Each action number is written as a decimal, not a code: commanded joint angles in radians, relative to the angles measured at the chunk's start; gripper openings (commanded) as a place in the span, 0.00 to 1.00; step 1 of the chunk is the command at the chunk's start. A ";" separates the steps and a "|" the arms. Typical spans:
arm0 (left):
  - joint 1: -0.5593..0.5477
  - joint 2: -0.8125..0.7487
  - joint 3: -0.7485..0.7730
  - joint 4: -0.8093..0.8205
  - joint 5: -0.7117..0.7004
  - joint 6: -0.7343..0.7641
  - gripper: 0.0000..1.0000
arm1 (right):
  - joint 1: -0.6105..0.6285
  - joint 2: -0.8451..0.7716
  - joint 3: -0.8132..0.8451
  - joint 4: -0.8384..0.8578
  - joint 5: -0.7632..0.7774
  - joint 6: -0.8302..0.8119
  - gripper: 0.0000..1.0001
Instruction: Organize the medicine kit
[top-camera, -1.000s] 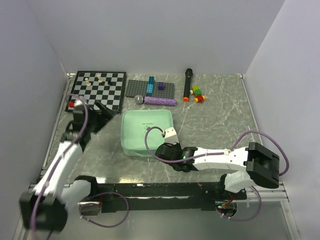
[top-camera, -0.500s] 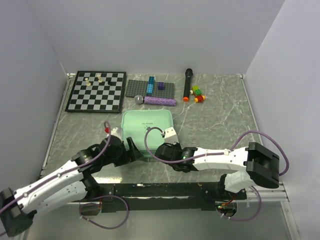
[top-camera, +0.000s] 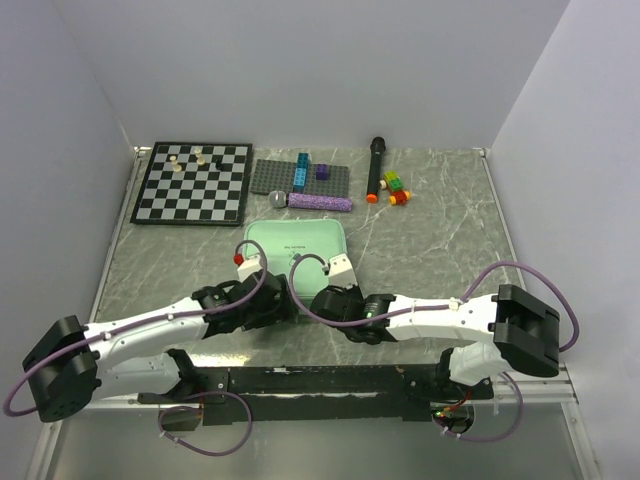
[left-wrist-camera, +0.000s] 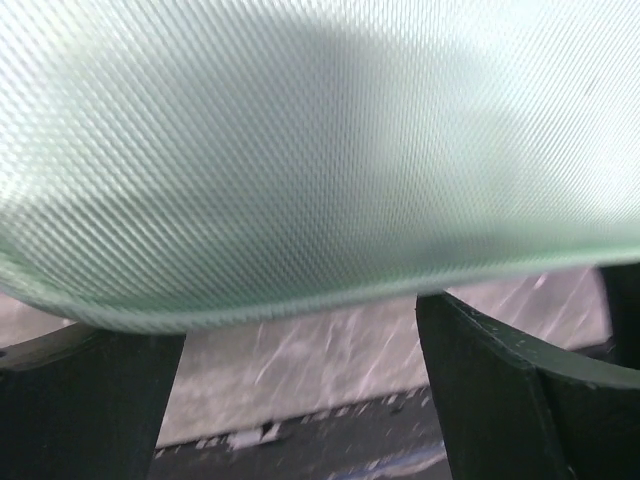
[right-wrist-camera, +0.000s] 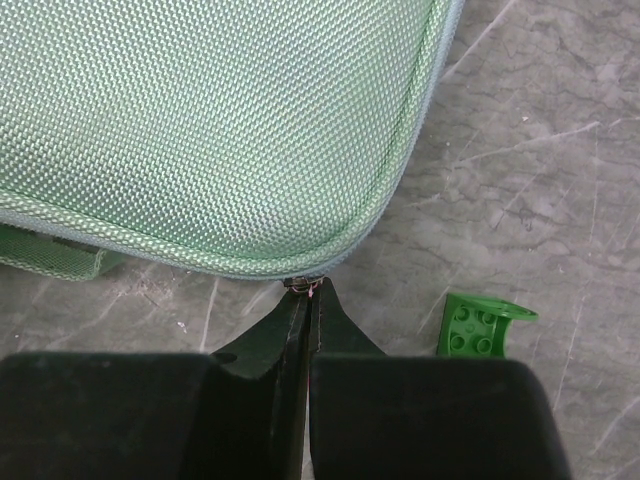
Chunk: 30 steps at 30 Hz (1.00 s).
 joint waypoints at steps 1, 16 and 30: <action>0.035 -0.040 -0.042 0.097 -0.123 -0.101 0.96 | 0.013 -0.040 0.028 -0.001 0.003 -0.001 0.00; 0.421 -0.032 -0.176 0.377 0.047 -0.042 0.96 | 0.067 0.081 0.153 0.039 -0.046 -0.103 0.00; 0.435 0.140 -0.130 0.542 0.225 0.006 0.64 | 0.063 0.151 0.166 0.045 -0.042 -0.156 0.00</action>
